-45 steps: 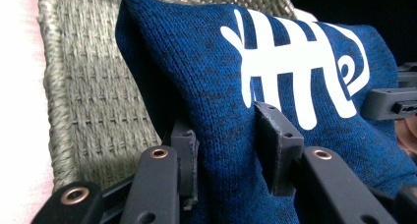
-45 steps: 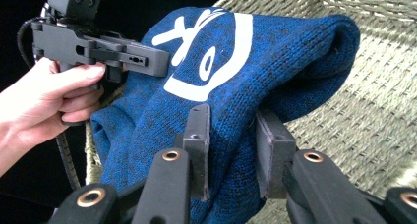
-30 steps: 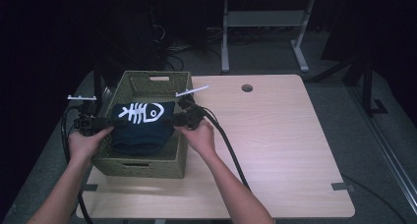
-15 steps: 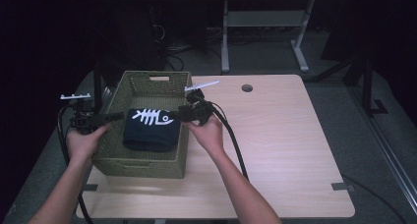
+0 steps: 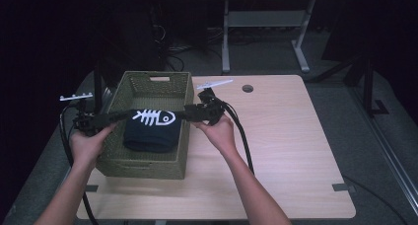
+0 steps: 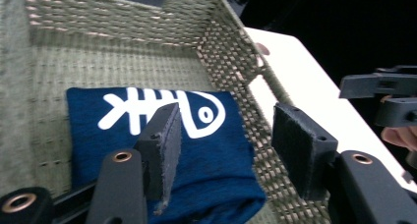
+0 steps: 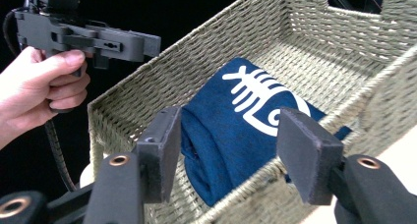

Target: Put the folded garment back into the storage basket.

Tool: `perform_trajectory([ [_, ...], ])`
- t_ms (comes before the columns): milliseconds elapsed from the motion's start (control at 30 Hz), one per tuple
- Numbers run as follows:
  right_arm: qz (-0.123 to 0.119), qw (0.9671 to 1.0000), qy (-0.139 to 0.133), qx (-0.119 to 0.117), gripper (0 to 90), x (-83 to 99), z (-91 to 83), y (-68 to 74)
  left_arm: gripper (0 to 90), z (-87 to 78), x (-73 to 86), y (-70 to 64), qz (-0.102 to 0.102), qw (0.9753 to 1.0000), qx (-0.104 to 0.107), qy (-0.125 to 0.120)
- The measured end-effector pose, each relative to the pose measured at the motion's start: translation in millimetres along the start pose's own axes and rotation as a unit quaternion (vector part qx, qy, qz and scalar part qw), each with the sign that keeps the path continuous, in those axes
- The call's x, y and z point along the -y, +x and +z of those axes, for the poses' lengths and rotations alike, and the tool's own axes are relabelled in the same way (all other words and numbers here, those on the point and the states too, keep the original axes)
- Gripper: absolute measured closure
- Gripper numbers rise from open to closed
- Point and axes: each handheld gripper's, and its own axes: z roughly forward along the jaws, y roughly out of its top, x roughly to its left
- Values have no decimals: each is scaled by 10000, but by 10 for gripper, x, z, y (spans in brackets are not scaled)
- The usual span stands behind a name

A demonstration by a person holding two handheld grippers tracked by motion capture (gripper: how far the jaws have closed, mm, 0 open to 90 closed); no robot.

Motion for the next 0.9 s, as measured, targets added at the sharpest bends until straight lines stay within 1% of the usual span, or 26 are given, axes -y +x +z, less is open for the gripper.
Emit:
perform_trajectory([
  [67,30,10000,-18,-42,402,8,-49,-29,415,21,-9,-43,76,10000,-10,23],
  [100,35,10000,-26,-48,394,14,-73,-38,403,33,-9,-62,66,10000,31,6],
  [200,29,10000,-62,-60,359,33,-149,-77,393,75,-7,-125,204,9998,74,26],
  [267,14,9999,-85,-55,337,47,-196,-98,378,92,-4,-171,258,9996,83,11],
  [333,15,9999,-71,-71,325,63,-240,-110,364,118,3,-219,301,9994,145,10],
  [533,42,9999,-137,-60,306,117,-432,-179,320,209,35,-322,324,9992,221,89],
  [733,62,9998,-198,-19,302,169,-589,-236,291,296,33,-444,419,9986,269,174],
  [900,107,9996,-266,-1,295,219,-696,-291,260,363,48,-542,427,9984,318,213],
])
